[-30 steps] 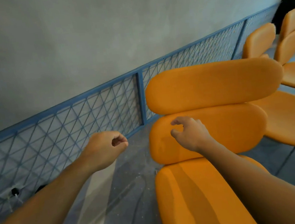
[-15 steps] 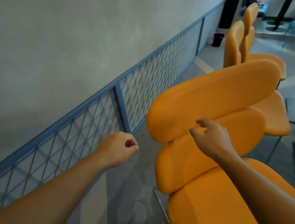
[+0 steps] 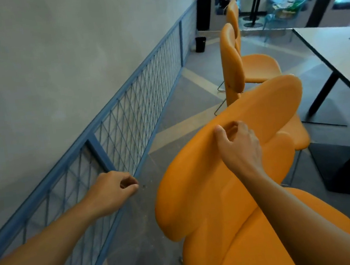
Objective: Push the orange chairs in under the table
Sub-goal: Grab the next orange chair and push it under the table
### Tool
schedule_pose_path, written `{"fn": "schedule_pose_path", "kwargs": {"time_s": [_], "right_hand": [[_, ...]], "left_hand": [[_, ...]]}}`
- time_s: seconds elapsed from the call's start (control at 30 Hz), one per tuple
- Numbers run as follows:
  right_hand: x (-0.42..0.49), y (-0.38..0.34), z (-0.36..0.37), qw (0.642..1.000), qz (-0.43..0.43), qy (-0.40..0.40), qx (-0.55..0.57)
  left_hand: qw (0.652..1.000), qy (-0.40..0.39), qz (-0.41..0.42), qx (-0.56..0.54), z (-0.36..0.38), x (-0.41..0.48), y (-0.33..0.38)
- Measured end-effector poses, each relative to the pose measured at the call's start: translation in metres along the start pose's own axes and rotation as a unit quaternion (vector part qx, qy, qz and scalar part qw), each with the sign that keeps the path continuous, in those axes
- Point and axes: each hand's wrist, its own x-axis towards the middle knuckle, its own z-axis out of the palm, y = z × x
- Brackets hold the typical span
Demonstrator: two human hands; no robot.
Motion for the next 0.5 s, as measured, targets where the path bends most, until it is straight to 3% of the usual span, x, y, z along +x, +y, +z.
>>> {"fn": "schedule_pose_path", "kwargs": {"time_s": [0.3,0.5], "right_hand": [[0.034,-0.036,0.024,0.992,0.118,-0.018,0.025],[0.033,-0.046,0.028,0.988,0.151,-0.013,0.043]], "left_hand": [[0.996,-0.024,0.082,-0.011,-0.026,0.094,0.001],[0.985,-0.059,0.163,-0.011,-0.026,0.158,0.001]]}}
